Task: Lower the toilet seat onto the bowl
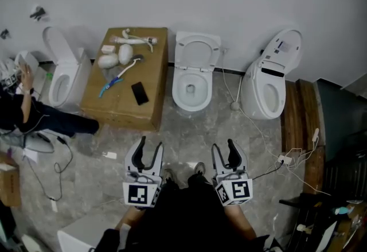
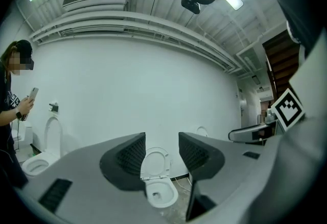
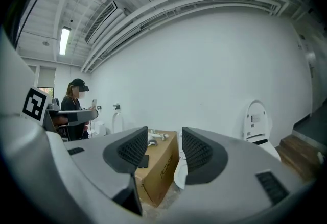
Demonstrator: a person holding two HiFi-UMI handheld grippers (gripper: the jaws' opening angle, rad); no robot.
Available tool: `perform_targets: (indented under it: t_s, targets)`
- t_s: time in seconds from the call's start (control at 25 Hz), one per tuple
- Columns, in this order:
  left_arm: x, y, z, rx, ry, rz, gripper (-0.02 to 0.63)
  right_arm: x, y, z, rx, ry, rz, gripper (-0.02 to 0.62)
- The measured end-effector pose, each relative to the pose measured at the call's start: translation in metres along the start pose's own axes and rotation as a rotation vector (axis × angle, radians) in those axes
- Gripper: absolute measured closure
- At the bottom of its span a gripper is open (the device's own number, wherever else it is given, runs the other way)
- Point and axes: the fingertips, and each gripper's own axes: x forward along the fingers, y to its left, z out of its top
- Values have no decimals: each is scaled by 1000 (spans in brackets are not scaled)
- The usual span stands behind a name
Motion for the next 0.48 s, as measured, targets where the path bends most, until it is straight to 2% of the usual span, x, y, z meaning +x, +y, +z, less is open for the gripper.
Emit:
perform_targets:
  t_s: [0.24, 0.48]
  targets:
    - [10, 10, -16, -1, 23, -52, 410, 18, 12, -10, -7, 17, -22, 373]
    - [47, 13, -21, -11, 11, -99, 410, 60, -12, -13, 7, 29, -17, 378]
